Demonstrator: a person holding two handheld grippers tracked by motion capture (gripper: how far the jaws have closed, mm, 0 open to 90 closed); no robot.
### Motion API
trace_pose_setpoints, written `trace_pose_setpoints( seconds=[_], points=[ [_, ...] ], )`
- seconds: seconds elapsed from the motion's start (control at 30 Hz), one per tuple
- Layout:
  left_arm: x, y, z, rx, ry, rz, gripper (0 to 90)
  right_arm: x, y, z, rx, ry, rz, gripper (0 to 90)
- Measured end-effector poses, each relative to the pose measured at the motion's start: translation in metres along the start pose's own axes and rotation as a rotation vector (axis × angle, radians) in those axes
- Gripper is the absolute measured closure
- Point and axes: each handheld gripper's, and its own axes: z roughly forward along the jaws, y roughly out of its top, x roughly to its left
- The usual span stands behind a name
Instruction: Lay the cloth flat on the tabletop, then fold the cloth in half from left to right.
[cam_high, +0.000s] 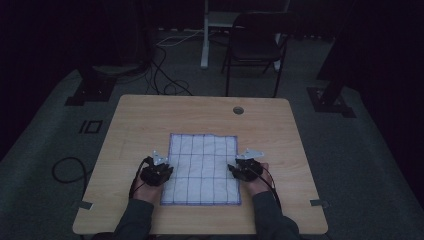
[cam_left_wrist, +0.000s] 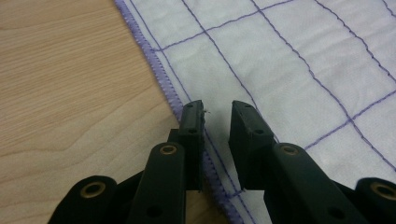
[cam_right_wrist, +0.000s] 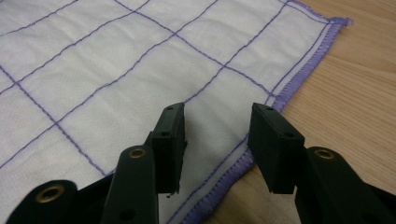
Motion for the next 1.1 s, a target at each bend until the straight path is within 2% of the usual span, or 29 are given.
trace_pose_setpoints(
  seconds=[0.33,0.53,0.77,0.97,1.1],
  points=[
    [0.0,-0.001,0.0,-0.008,0.002,0.004,75.2,0.001,-0.001,0.0,-0.007,-0.005,0.005,56.4],
    [0.004,-0.001,-0.004,-0.051,0.054,-0.045,61.4,0.001,-0.001,0.0,-0.009,-0.005,0.005,56.4],
    [0.008,-0.002,-0.002,-0.056,0.067,-0.077,57.8,0.001,-0.002,0.0,-0.012,-0.006,0.006,56.3],
    [0.011,-0.002,0.003,-0.041,0.074,-0.107,54.9,0.001,-0.002,0.0,-0.015,-0.008,0.006,56.3],
    [0.01,-0.001,0.005,-0.04,0.07,-0.11,54.7,0.001,-0.002,0.0,-0.015,-0.008,0.007,56.3]
  ],
)
